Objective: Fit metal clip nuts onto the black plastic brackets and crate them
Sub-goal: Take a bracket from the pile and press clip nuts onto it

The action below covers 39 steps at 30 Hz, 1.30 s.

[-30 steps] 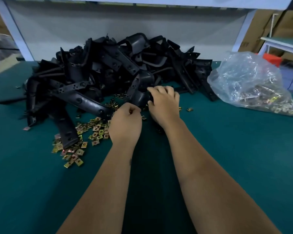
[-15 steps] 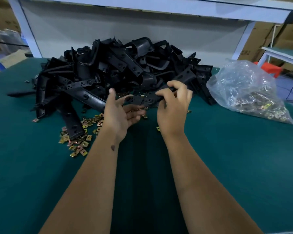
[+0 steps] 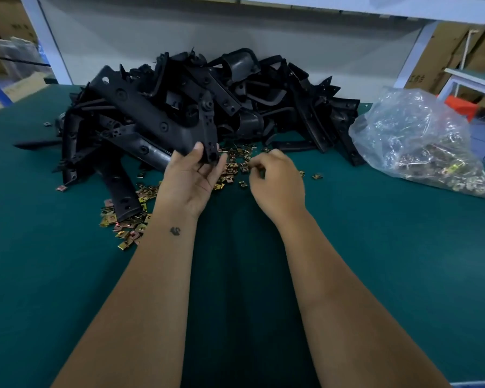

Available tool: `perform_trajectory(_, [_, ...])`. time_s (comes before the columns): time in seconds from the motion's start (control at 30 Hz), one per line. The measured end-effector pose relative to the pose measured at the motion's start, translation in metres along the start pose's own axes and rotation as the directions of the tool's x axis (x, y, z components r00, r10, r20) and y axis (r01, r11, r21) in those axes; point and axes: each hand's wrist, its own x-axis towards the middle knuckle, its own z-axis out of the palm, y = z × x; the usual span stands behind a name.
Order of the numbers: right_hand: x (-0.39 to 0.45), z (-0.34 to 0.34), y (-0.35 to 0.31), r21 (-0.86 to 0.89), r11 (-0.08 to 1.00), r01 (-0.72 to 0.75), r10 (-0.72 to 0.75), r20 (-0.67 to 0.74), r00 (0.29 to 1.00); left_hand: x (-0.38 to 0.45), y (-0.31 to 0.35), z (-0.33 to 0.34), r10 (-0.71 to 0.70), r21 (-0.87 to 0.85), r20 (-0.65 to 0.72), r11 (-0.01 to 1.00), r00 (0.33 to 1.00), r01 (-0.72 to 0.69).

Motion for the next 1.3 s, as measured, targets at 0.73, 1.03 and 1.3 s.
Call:
perform_trajectory(0.73, [0.002, 0.007, -0.010, -0.147, 0.985, 0.093, -0.062, 0.203, 0.977, 0.000, -0.021, 0.014, -0.078, 0.101, -0.017, 0.992, 0.997, 0.079])
perform_trajectory(1.03, [0.005, -0.004, -0.009, 0.586, 0.764, -0.270, 0.327, 0.008, 0.945, 0.005, -0.022, 0.010, -0.057, 0.212, -0.061, 0.975, 0.997, 0.069])
perform_trajectory(1.3, [0.009, -0.010, -0.006, 0.856, 0.412, -0.311, 0.398, 0.138, 0.907, 0.003, -0.022, 0.010, -0.112, 0.182, -0.031, 0.976, 0.993, 0.116])
